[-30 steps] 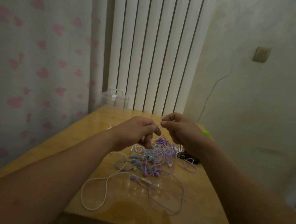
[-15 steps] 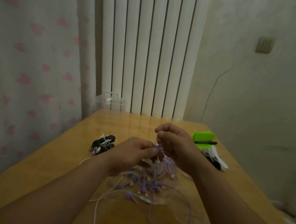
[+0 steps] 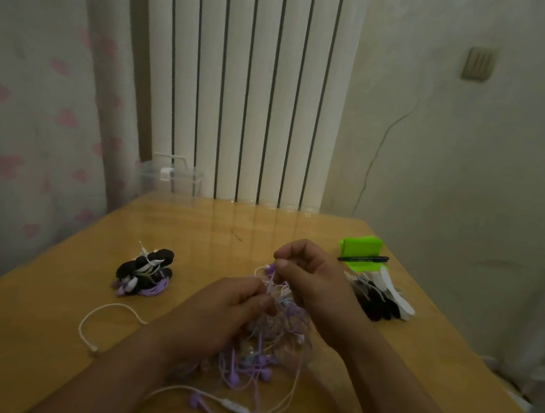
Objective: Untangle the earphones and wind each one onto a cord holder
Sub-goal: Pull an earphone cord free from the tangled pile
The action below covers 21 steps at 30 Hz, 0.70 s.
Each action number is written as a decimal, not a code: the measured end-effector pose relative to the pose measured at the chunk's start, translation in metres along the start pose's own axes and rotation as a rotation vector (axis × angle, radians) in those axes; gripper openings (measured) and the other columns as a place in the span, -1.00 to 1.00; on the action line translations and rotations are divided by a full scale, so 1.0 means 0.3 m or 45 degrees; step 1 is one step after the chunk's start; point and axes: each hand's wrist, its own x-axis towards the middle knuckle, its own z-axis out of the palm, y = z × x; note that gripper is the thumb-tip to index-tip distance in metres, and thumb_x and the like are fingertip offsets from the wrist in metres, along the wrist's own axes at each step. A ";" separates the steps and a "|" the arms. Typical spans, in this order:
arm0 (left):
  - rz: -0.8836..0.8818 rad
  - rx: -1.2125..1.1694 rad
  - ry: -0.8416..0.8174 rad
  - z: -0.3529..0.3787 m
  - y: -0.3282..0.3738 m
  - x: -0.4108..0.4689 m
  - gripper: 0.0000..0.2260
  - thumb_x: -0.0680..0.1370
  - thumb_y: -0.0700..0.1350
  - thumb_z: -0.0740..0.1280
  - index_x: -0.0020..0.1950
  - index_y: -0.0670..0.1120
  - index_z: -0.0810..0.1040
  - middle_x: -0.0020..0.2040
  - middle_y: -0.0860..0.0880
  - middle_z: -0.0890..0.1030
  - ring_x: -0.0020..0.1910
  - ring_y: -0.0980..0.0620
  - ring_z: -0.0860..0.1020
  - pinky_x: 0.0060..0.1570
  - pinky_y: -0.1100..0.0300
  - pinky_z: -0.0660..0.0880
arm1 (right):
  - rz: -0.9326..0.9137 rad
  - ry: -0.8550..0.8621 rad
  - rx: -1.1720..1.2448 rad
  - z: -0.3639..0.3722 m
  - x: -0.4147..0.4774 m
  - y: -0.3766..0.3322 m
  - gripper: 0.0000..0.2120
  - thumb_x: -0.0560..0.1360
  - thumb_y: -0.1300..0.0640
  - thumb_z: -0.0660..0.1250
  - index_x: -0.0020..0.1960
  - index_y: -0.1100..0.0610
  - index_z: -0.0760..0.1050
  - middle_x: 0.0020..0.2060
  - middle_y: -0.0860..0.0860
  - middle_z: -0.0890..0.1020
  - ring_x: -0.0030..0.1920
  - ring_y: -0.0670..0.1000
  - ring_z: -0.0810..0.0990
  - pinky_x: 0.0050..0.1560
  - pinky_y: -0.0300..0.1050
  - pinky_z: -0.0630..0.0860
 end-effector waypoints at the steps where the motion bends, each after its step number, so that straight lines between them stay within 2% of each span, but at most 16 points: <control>1: 0.021 0.075 -0.035 -0.005 0.001 -0.009 -0.77 0.72 -0.10 0.28 -0.02 -0.21 0.60 -0.34 0.07 0.51 -0.36 0.10 0.47 -0.33 0.22 0.45 | -0.018 -0.020 -0.030 0.004 -0.003 0.000 -0.96 0.63 0.30 0.35 0.06 0.21 0.57 -0.25 0.11 0.63 -0.42 -0.21 0.48 -0.37 -0.37 0.40; 3: 0.069 0.159 -0.084 -0.021 0.008 -0.021 -0.80 0.70 -0.13 0.30 -0.03 -0.20 0.63 -0.25 0.04 0.61 -0.30 0.07 0.56 -0.28 0.19 0.51 | -0.042 -0.013 -0.044 0.005 -0.010 -0.002 -0.96 0.63 0.30 0.35 0.06 0.22 0.57 -0.26 0.10 0.62 -0.41 -0.22 0.50 -0.36 -0.40 0.41; 4: 0.076 0.141 -0.087 -0.035 0.012 -0.027 -0.82 0.70 -0.14 0.31 -0.02 -0.14 0.68 -0.17 0.02 0.67 -0.19 0.03 0.64 -0.21 0.16 0.58 | -0.044 0.011 -0.027 0.004 -0.010 -0.007 -0.96 0.62 0.30 0.35 0.06 0.22 0.56 -0.27 0.08 0.62 -0.42 -0.22 0.50 -0.37 -0.39 0.40; 6: 0.064 -0.015 -0.079 -0.061 0.017 -0.040 -0.81 0.69 -0.16 0.32 0.09 -0.01 0.74 -0.02 -0.05 0.73 0.01 -0.03 0.69 -0.02 0.12 0.64 | -0.029 0.062 0.023 -0.003 -0.006 -0.012 -0.97 0.63 0.28 0.36 0.05 0.20 0.56 -0.28 0.04 0.64 -0.45 -0.19 0.45 -0.42 -0.30 0.36; 7: 0.058 -0.095 -0.082 -0.068 0.018 -0.046 -0.80 0.69 -0.16 0.32 0.17 0.01 0.73 0.01 -0.10 0.73 0.03 -0.05 0.70 0.02 0.11 0.65 | -0.023 0.074 0.043 -0.007 -0.005 -0.011 -0.97 0.63 0.26 0.36 0.05 0.18 0.56 -0.29 0.02 0.64 -0.45 -0.15 0.41 -0.43 -0.27 0.33; 10: 0.034 -0.277 -0.121 -0.049 0.030 -0.059 -0.79 0.68 -0.19 0.32 0.25 -0.07 0.68 -0.02 -0.23 0.71 -0.04 0.01 0.69 -0.02 0.18 0.62 | -0.037 0.058 0.081 -0.008 -0.009 -0.007 -0.98 0.63 0.23 0.36 0.05 0.17 0.56 -0.31 -0.02 0.63 -0.45 -0.12 0.37 -0.43 -0.23 0.32; 14: 0.039 -0.452 -0.145 -0.016 0.023 -0.058 -0.87 0.65 -0.22 0.35 0.16 -0.18 0.66 -0.05 -0.16 0.74 -0.11 0.02 0.64 -0.10 0.18 0.58 | -0.025 0.080 0.100 0.005 -0.014 0.003 -0.97 0.62 0.21 0.38 0.02 0.18 0.56 -0.35 -0.04 0.58 -0.44 -0.11 0.38 -0.43 -0.22 0.33; 18: 0.089 -0.700 0.050 -0.023 0.035 -0.051 -0.74 0.56 -0.12 0.37 0.22 -0.02 0.73 0.04 -0.19 0.73 -0.08 0.03 0.64 -0.03 0.20 0.58 | 0.042 0.030 0.035 0.026 -0.025 0.019 -0.81 0.60 0.02 0.39 0.05 0.15 0.62 -0.26 0.09 0.61 -0.36 0.07 0.42 -0.34 -0.07 0.39; 20: 0.108 -0.808 0.187 -0.041 0.034 -0.040 -0.67 0.56 -0.10 0.36 0.32 0.03 0.67 0.14 -0.25 0.69 -0.10 0.04 0.59 0.00 0.19 0.58 | 0.040 0.014 -0.042 0.040 -0.028 0.022 -0.79 0.62 0.00 0.35 0.06 0.13 0.65 -0.28 0.02 0.61 -0.40 -0.04 0.40 -0.39 -0.18 0.36; 21: 0.114 -0.805 0.243 -0.049 0.028 -0.032 -0.64 0.57 -0.09 0.36 0.37 0.04 0.62 0.18 -0.22 0.69 -0.09 0.04 0.57 0.01 0.19 0.57 | 0.029 0.008 -0.108 0.044 -0.031 0.021 -0.80 0.63 0.00 0.34 0.05 0.10 0.66 -0.27 -0.01 0.63 -0.41 -0.10 0.41 -0.39 -0.23 0.35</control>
